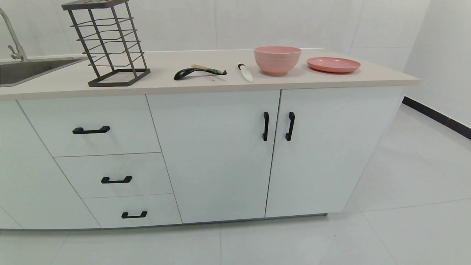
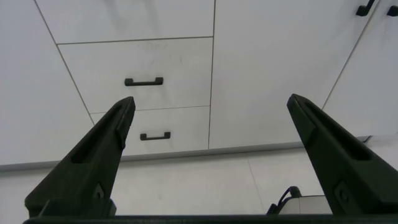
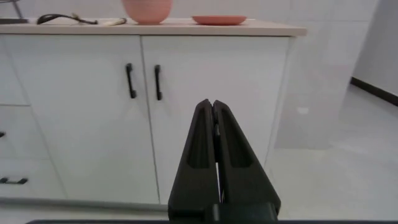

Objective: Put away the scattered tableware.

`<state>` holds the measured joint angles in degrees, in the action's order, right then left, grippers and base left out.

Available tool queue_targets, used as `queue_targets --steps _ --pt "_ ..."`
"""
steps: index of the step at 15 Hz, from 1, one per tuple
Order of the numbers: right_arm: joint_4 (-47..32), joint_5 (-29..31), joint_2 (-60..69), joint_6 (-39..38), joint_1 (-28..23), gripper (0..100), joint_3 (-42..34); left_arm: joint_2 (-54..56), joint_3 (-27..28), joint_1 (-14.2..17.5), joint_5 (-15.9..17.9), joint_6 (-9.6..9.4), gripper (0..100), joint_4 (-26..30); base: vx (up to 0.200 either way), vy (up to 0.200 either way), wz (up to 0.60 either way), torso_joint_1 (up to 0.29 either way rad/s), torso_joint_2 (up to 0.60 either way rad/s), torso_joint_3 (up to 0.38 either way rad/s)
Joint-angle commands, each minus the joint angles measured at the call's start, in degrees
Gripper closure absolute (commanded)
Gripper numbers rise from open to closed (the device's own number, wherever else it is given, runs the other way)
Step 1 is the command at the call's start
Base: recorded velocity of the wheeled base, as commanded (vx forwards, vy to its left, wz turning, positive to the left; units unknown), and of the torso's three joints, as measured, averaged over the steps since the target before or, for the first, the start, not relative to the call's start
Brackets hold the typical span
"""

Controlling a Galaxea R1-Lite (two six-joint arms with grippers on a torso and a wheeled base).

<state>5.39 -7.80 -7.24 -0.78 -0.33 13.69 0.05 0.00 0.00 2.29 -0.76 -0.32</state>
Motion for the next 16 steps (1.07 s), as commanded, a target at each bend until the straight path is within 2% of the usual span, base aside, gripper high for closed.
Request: queue_targets --steps 1,3,8,9,12,13,16 --pt "-0.03 -5.47 -13.76 0.25 1.30 100 5.21 -0.05 0.00 0.00 -0.09 0.05 0 0.05 0.000 0.000 0.00 0.000 0.00 0.000" --pt "0.85 -6.79 -21.41 1.92 2.00 100 6.79 -0.05 0.00 0.00 -0.09 -0.04 0 0.05 0.000 0.000 0.00 0.000 0.00 0.000" --pt "9.90 -8.37 -39.60 4.91 4.99 100 8.99 -0.05 0.00 0.00 -0.09 -0.04 0 0.05 0.000 0.000 0.00 0.000 0.00 0.000" --pt "12.72 -8.37 -45.14 5.35 6.13 0 9.60 -0.05 0.00 0.00 -0.18 -0.04 0 0.05 0.000 0.000 0.00 0.000 0.00 0.000" --pt "20.19 -8.37 -55.25 5.35 8.06 0 10.04 -0.05 0.00 0.00 -0.18 0.05 0 0.05 0.000 0.000 0.00 0.000 0.00 0.000" --pt "25.20 -8.55 -61.05 5.35 9.21 0 10.30 -0.05 0.00 0.00 -0.09 0.05 0 0.05 0.000 0.000 0.00 0.000 0.00 0.000" --pt "31.09 -8.55 -70.98 5.44 12.02 0 14.61 -0.05 0.00 0.00 -0.09 0.14 0 0.05 0.000 0.000 0.00 0.000 0.00 0.000"
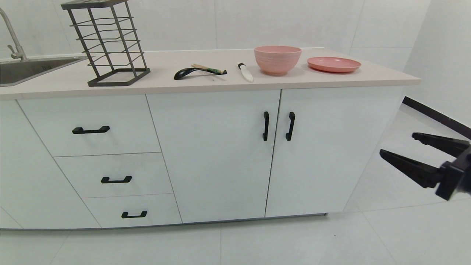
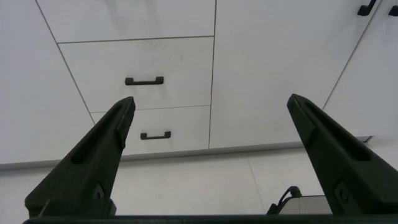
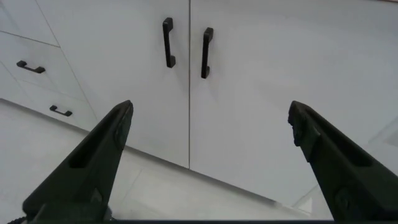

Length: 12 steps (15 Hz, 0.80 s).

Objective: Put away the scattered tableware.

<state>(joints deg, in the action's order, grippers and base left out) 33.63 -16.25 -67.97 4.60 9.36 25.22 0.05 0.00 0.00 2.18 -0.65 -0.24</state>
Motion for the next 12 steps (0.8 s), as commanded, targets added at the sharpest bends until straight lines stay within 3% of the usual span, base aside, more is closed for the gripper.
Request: queue_targets --steps 1,5,6,9,12 --pt "3.37 -0.10 -12.09 0.06 2.68 0 4.40 -0.05 0.00 0.00 0.02 0.03 0 -0.02 0.000 0.000 0.00 0.000 0.00 0.000" --pt "10.93 -0.62 -23.52 0.15 3.91 0 10.72 -0.05 0.00 0.00 0.02 0.03 0 -0.02 0.000 0.000 0.00 0.000 0.00 0.000" --pt "13.56 -3.26 -26.95 0.15 3.82 0 10.99 -0.05 0.00 0.00 0.02 0.03 0 -0.02 0.000 0.000 0.00 0.000 0.00 0.000" --pt "20.42 -4.76 -34.95 4.19 3.65 0 13.10 -0.05 0.00 0.00 0.10 0.03 0 -0.02 0.000 0.000 0.00 0.000 0.00 0.000" --pt "21.39 -6.25 -39.60 4.28 4.17 0 15.38 -0.05 0.00 0.00 0.10 0.03 0 -0.11 0.000 0.000 0.00 0.000 0.00 0.000"
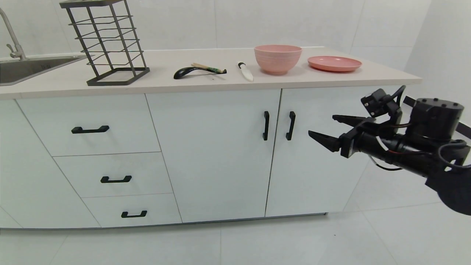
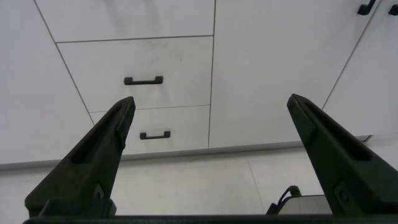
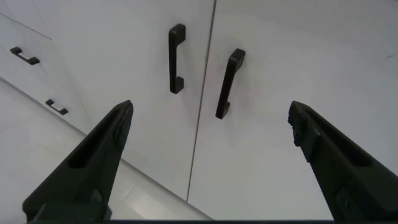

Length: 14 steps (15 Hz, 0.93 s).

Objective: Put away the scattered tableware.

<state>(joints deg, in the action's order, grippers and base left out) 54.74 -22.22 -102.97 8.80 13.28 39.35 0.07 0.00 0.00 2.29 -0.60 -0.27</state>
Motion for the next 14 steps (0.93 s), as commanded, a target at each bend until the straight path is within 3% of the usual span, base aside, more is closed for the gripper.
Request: queue_targets --steps 1,4,5,6,7,11,12,14 --pt "0.28 -0.28 -4.87 0.08 0.44 0 1.61 -0.07 0.00 0.00 -0.01 -0.02 0 -0.08 0.000 0.000 0.00 0.000 0.00 0.000" --pt "1.25 -0.19 -7.24 -0.01 1.49 0 2.31 -0.07 0.00 0.00 0.17 -0.02 0 0.00 0.000 0.000 0.00 0.000 0.00 0.000" --pt "1.51 -0.10 -7.24 -0.10 1.58 0 1.87 -0.07 0.00 0.09 2.37 -0.81 0 -0.96 0.000 0.000 0.00 0.000 0.00 0.000" --pt "1.51 -0.01 -7.15 -0.19 1.58 0 1.69 -0.07 0.62 0.09 3.16 -1.42 0 -5.80 0.000 0.000 0.00 0.000 0.00 0.000" --pt "1.60 -0.01 -6.89 -0.28 1.58 0 1.08 -0.95 5.45 0.44 5.09 -1.16 0 -17.31 0.000 0.000 0.00 0.000 0.00 0.000" --pt "1.60 -0.19 -5.83 -0.01 1.31 0 -0.50 -2.53 10.20 -0.88 9.92 -0.72 0 -11.07 0.000 0.000 0.00 0.000 0.00 0.000" --pt "1.60 -0.36 -4.43 0.25 1.49 0 -1.56 -6.75 15.03 -2.72 14.14 -0.72 0 -8.70 0.000 0.000 0.00 0.000 0.00 0.000" --pt "1.60 -1.68 -2.41 0.69 1.23 0 -3.14 -15.89 20.21 -5.80 18.27 -0.72 0 -8.61 0.000 0.000 0.00 0.000 0.00 0.000"
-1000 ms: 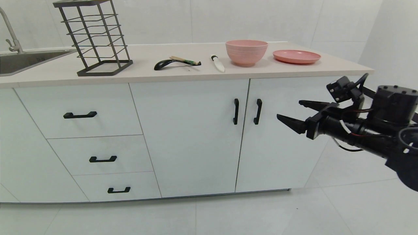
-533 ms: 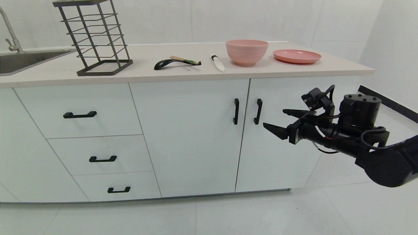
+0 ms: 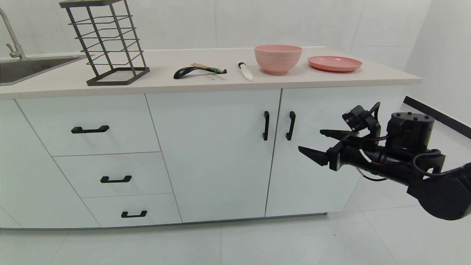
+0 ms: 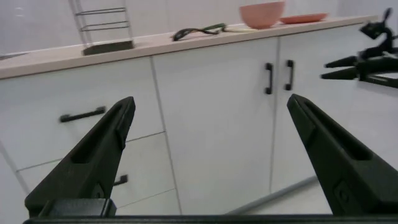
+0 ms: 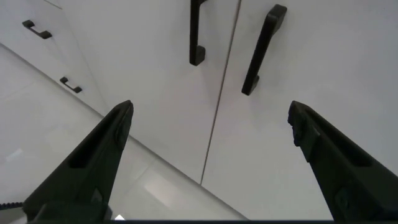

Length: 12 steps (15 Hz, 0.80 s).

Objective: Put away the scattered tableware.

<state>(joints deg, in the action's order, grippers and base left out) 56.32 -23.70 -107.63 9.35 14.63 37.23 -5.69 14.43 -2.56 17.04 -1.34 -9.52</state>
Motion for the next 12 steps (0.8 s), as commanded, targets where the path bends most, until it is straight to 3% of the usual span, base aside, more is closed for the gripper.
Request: queue_targets --steps 1,2,4,6,8,9,10,12 --pt "0.63 -1.17 2.60 1.28 -0.48 0 -2.43 -18.30 9.47 -5.79 4.84 -0.07 0 -0.32 0.000 0.000 0.00 0.000 0.00 0.000" --pt "1.16 -1.79 2.60 1.55 -0.57 0 -3.04 -21.29 10.97 -6.58 5.19 -0.33 0 -0.94 0.000 0.000 0.00 0.000 0.00 0.000" --pt "3.45 -5.04 2.51 1.81 -1.36 0 -4.62 -38.16 17.21 -12.82 9.32 -3.58 0 -7.79 0.000 0.000 0.00 0.000 0.00 0.000" --pt "3.71 -7.59 2.16 1.90 -1.80 0 -3.57 -47.31 18.53 -15.90 11.08 -6.04 0 -9.99 0.000 0.000 0.00 0.000 0.00 0.000" --pt "4.32 -9.52 -0.12 1.90 -1.71 0 -1.37 -55.39 18.88 -20.99 12.93 -5.87 0 -11.13 0.000 0.000 0.00 0.000 0.00 0.000" --pt "4.32 -9.52 -0.12 1.90 -1.71 0 -1.37 -55.39 18.88 -20.99 12.93 -5.87 0 -11.13 0.000 0.000 0.00 0.000 0.00 0.000" --pt "5.29 -9.79 -3.20 2.16 -1.80 0 1.88 -64.09 18.88 -22.84 13.10 -6.31 0 -17.90 0.000 0.000 0.00 0.000 0.00 0.000" --pt "5.29 -10.49 -4.78 4.45 -1.71 0 2.67 -70.24 18.96 -24.25 12.66 -6.31 0 -24.76 0.000 0.000 0.00 0.000 0.00 0.000"
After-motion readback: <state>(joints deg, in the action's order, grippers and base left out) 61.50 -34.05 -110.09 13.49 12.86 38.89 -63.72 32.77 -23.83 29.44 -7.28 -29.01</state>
